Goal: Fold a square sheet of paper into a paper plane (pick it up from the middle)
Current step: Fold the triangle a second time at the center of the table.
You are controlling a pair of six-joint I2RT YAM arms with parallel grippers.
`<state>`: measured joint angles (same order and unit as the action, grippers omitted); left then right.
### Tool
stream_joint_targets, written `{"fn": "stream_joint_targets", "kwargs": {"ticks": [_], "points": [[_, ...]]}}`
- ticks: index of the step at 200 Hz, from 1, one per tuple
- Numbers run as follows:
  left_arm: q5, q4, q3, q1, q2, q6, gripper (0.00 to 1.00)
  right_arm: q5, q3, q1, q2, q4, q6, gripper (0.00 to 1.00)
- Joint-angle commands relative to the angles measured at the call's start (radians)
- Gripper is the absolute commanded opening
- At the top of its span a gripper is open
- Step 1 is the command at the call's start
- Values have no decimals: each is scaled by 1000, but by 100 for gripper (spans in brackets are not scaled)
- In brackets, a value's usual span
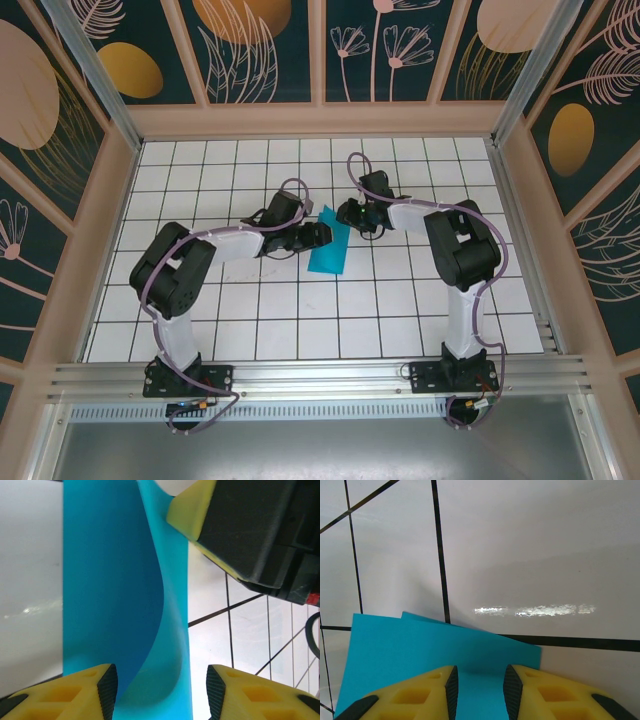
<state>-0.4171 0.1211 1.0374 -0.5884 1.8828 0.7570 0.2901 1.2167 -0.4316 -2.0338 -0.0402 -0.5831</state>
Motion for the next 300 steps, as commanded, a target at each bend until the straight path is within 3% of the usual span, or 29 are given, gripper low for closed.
{"fn": "stream_joint_targets", "kwargs": {"ticks": [1,77,150,203,250,300], "points": [[-81,67,26,13,31,-63,55,-123,-66,35,-121,-178,20,35],[-186,79,-89,18,-40,-129,59,-123,-65,36,-124,-179,23,35],[-261,218,-214,18,-129,-42,51,-124,-69,35,-122,-178,20,35],[-290,204,-204,18,-151,-19,43,-125,-71,35,-119,-179,20,35],[-239,104,-172,18,-163,-24,37,-124,-69,35,-119,-179,21,35],[-116,-23,-122,18,-90,-15,19,-32,-63,36,-44,-131,54,33]]}}
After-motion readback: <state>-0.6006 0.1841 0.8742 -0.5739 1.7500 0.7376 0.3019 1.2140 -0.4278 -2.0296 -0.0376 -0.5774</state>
